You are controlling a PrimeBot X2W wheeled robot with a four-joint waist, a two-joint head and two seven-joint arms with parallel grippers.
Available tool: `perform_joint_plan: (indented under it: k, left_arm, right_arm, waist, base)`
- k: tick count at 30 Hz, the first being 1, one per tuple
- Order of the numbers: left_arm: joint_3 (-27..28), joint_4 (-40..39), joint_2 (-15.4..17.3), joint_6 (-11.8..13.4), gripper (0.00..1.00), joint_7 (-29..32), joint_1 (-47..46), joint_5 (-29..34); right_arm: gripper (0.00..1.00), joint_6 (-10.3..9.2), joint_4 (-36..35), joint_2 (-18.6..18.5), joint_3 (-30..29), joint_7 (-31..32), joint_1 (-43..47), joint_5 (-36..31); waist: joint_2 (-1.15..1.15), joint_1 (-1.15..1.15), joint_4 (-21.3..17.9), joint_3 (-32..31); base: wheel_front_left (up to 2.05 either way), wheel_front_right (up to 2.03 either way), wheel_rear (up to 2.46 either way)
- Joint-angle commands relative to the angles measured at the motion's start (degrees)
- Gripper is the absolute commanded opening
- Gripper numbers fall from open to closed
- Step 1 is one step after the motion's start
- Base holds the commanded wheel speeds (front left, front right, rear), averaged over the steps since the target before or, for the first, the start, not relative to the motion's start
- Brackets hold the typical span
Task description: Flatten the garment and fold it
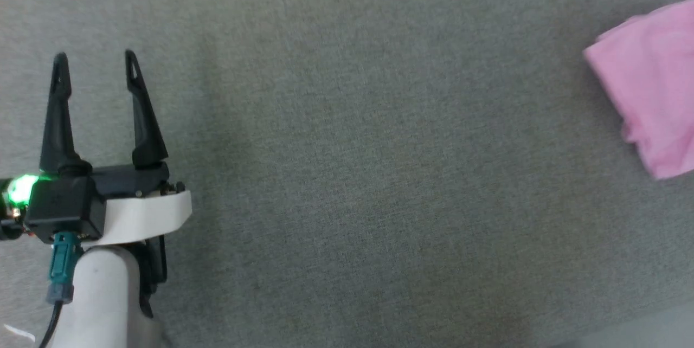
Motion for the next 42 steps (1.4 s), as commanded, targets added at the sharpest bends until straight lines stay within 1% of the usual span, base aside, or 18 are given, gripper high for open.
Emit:
perform_joint_plan:
  k: [1,5,10,11,12,14,17,20,25,27,30,34,36,42]
  left_arm:
    - [-0.2,-0.5,0.3,-0.3,1.00,-0.3,-1.0,0.5]
    - [-1.0,-1.2,0.5,-0.1,1.00,-0.3,-2.2,0.5]
    - [-1.5,-1.2,0.4,0.1,1.00,-0.3,-2.7,0.3]
    - [-1.7,-1.0,0.3,0.2,1.00,-0.3,-2.7,0.2]
    - [-1.8,-0.9,0.2,0.3,1.00,-0.3,-2.5,0.1]
    - [-2.0,-0.2,-0.1,0.5,1.00,-0.3,-2.2,-0.1]
    - [-2.2,0.8,-0.6,0.7,1.00,-0.3,-1.2,-0.4]
    - [-2.2,1.7,-1.2,1.1,1.00,-0.3,0.3,-0.8]
    - [-1.7,3.1,-2.1,1.4,1.00,-0.3,3.0,-1.6]
    - [-1.4,3.7,-2.4,1.3,1.00,-0.3,3.7,-1.8]
    - [-0.9,4.2,-2.7,1.3,1.00,-0.3,4.8,-1.9]
    - [-0.3,5.1,-3.2,1.2,1.00,-0.3,6.4,-2.1]
    - [-0.2,5.4,-3.4,1.1,1.00,-0.3,7.3,-2.1]
    - [0.2,6.9,-3.9,0.7,1.00,-0.3,8.7,-2.0]
  right_arm:
    - [0.00,-0.12,1.3,0.2,-0.8,-0.6,-1.2,-0.9]
    - [0.00,-0.12,8.4,1.3,-4.2,-2.0,-3.2,-3.2]
    - [0.00,-0.12,12.2,3.2,-5.7,-2.9,-3.6,-4.1]
    - [0.06,-0.12,13.2,3.6,-6.3,-3.6,-3.8,-4.9]
    - [1.00,-0.12,14.2,3.9,-6.8,-4.3,-4.0,-6.1]
    - [1.00,-0.12,15.8,4.3,-7.7,-5.8,-4.4,-8.4]
    - [1.00,-0.12,16.1,4.5,-8.6,-8.2,-5.1,-10.7]
    - [1.00,-0.12,14.1,3.9,-9.2,-12.5,-5.7,-14.0]
    - [1.00,-0.12,10.3,6.6,-13.7,-21.1,-6.2,-15.7]
    - [1.00,-0.12,8.7,8.5,-15.7,-24.6,-5.9,-16.6]
    - [1.00,-0.12,5.6,12.5,-18.9,-30.3,-4.7,-17.0]
    - [1.00,-0.12,1.0,17.4,-22.0,-37.1,-1.0,-17.9]
    - [1.00,-0.12,-1.3,19.5,-23.5,-38.7,1.4,-18.1]
    - [1.00,-0.12,-10.1,28.5,-28.4,-40.3,10.0,-20.2]
  waist:
    - [0.00,-0.02,-0.8,4.3]
    - [0.00,-0.02,-0.1,5.5]
    - [0.00,-0.02,0.3,5.2]
    - [0.00,-0.02,0.4,4.7]
    - [0.00,-0.02,0.4,4.1]
    - [0.00,-0.02,0.5,2.5]
    - [0.00,-0.02,0.7,-0.8]
    - [0.00,-0.02,1.1,-4.4]
    - [0.00,-0.02,2.2,-9.4]
    - [0.00,-0.02,3.0,-11.1]
    - [0.00,-0.02,4.2,-13.2]
    - [0.00,-0.02,6.1,-16.3]
    - [0.00,-0.02,7.0,-17.5]
    - [0.00,-0.02,8.9,-20.3]
  base:
    - [0.00,0.00,0.00]
    - [0.00,0.00,0.00]
    - [0.00,0.00,0.00]
    - [0.00,0.00,0.00]
    - [0.00,0.00,0.00]
    - [0.00,0.00,0.00]
    - [0.00,0.00,0.00]
    - [0.00,0.00,0.00]
    - [0.00,0.00,0.00]
    - [0.00,0.00,0.00]
    - [0.00,0.00,0.00]
    - [0.00,0.00,0.00]
    - [0.00,0.00,0.00]
    - [0.00,0.00,0.00]
